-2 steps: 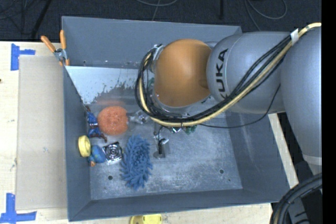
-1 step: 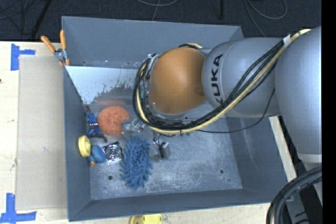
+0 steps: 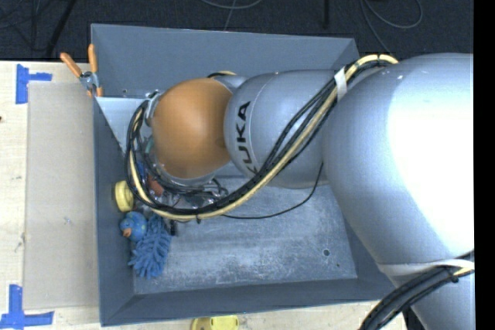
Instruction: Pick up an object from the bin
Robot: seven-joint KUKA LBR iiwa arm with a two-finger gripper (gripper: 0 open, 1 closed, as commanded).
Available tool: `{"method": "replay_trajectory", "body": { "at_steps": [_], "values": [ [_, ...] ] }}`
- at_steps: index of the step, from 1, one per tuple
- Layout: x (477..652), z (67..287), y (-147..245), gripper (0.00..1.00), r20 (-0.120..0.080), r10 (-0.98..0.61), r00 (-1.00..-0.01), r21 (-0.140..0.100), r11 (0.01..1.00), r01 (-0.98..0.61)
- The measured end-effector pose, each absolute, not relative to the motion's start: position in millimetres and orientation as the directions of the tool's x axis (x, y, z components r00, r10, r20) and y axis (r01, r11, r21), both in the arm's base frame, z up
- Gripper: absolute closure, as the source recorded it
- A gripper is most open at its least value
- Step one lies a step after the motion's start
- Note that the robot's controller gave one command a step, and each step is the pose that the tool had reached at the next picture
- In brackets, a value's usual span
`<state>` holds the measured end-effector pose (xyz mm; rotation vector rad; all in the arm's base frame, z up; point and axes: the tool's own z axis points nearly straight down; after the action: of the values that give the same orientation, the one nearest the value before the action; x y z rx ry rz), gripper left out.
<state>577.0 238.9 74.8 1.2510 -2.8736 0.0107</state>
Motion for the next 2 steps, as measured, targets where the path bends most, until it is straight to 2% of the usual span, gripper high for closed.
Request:
{"method": "replay_trajectory", "body": {
  "at_steps": [2],
  "values": [
    [575.9,78.3,238.1,1.0,0.008,-0.73,-0.683,-0.002,0.683,-0.73]
  ]
}}
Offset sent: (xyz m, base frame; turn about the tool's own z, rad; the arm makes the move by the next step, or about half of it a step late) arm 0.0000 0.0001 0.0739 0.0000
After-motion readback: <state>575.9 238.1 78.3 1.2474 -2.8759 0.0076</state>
